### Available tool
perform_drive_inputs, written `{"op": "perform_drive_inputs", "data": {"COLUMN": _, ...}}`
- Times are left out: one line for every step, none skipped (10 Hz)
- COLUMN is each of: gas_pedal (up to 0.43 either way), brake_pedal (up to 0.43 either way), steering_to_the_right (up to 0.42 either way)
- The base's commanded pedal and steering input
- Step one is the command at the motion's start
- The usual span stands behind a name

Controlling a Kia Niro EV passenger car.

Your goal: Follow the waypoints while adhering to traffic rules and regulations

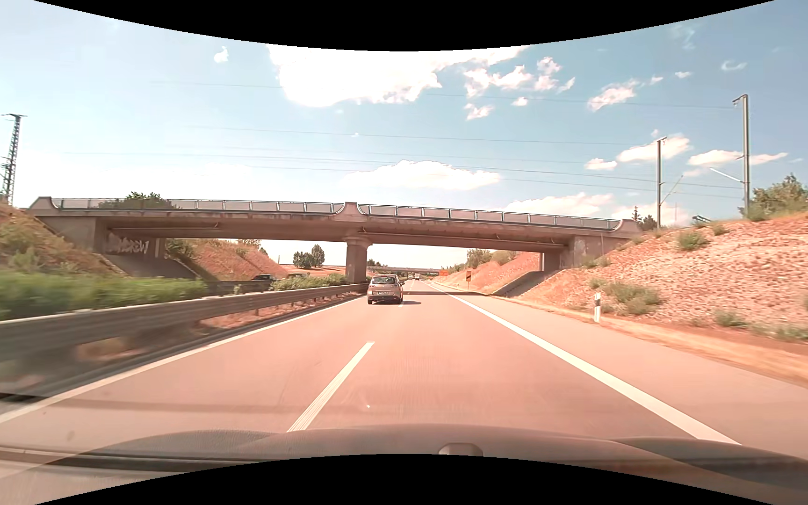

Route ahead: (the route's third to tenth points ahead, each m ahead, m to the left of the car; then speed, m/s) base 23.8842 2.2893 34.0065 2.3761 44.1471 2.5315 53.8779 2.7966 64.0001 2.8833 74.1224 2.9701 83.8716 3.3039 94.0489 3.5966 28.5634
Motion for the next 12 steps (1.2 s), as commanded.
{"op": "perform_drive_inputs", "data": {"gas_pedal": 0.169, "brake_pedal": 0.0, "steering_to_the_right": -0.004}}
{"op": "perform_drive_inputs", "data": {"gas_pedal": 0.169, "brake_pedal": 0.0, "steering_to_the_right": -0.004}}
{"op": "perform_drive_inputs", "data": {"gas_pedal": 0.169, "brake_pedal": 0.0, "steering_to_the_right": -0.004}}
{"op": "perform_drive_inputs", "data": {"gas_pedal": 0.169, "brake_pedal": 0.0, "steering_to_the_right": -0.004}}
{"op": "perform_drive_inputs", "data": {"gas_pedal": 0.169, "brake_pedal": 0.0, "steering_to_the_right": -0.004}}
{"op": "perform_drive_inputs", "data": {"gas_pedal": 0.169, "brake_pedal": 0.0, "steering_to_the_right": -0.004}}
{"op": "perform_drive_inputs", "data": {"gas_pedal": 0.169, "brake_pedal": 0.0, "steering_to_the_right": -0.004}}
{"op": "perform_drive_inputs", "data": {"gas_pedal": 0.169, "brake_pedal": 0.0, "steering_to_the_right": -0.004}}
{"op": "perform_drive_inputs", "data": {"gas_pedal": 0.169, "brake_pedal": 0.0, "steering_to_the_right": -0.004}}
{"op": "perform_drive_inputs", "data": {"gas_pedal": 0.169, "brake_pedal": 0.0, "steering_to_the_right": -0.004}}
{"op": "perform_drive_inputs", "data": {"gas_pedal": 0.169, "brake_pedal": 0.0, "steering_to_the_right": -0.004}}
{"op": "perform_drive_inputs", "data": {"gas_pedal": 0.169, "brake_pedal": 0.0, "steering_to_the_right": -0.004}}
